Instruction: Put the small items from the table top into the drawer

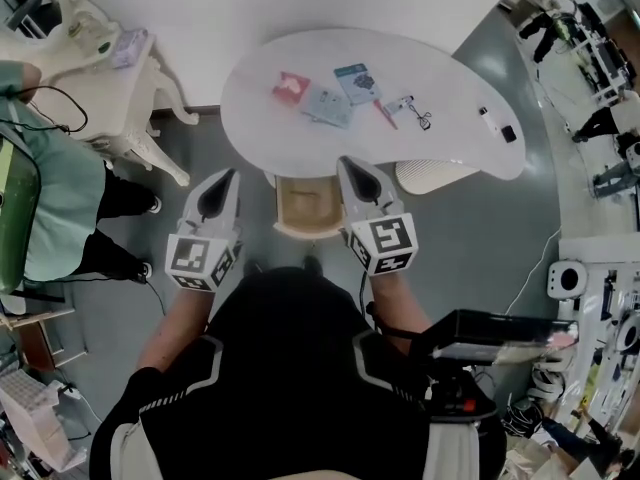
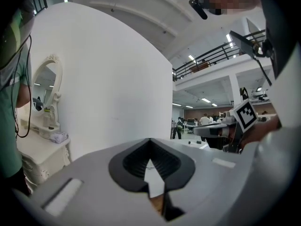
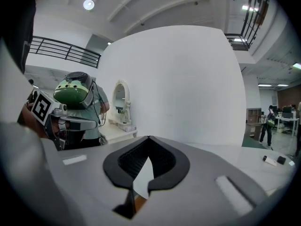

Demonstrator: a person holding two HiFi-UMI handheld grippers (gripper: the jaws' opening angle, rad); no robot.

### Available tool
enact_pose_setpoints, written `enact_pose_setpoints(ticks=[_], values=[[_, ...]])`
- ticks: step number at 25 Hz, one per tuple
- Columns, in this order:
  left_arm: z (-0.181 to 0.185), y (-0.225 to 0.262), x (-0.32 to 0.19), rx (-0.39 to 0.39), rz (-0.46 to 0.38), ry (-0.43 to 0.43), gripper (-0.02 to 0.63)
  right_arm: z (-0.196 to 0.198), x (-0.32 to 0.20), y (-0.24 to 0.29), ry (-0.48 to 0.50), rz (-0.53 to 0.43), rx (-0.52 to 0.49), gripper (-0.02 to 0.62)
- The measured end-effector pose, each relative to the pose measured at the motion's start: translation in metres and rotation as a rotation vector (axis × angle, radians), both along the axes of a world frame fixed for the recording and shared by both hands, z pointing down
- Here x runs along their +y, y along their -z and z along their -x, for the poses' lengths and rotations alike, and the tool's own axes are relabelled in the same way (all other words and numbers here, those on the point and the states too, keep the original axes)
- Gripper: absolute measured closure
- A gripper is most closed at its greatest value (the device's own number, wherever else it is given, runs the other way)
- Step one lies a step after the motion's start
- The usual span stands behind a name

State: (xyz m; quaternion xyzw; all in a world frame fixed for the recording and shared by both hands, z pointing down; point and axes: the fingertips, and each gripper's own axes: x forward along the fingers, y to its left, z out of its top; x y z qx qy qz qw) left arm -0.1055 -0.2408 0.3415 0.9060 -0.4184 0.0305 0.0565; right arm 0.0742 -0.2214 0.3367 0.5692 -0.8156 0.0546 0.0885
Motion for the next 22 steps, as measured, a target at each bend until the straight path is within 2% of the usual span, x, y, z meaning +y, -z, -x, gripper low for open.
enact_pose_setpoints(ticks=[4, 14, 22], values=[[0.003, -0.003, -0.003, 0.003, 0.016, 0.019, 0.606, 0.004, 0.002, 0.007, 0.009, -0.013, 0.002, 0.595], [0.011, 0.003, 0.000, 0.014, -0.004, 0.033, 0.606, 0.012, -0.002, 0.012, 0.012, -0.018, -0.002, 0.595], [0.007, -0.001, 0.002, 0.017, 0.008, 0.004, 0.606, 0.010, -0.002, 0.010, -0.004, -0.021, -0.021, 0.595]])
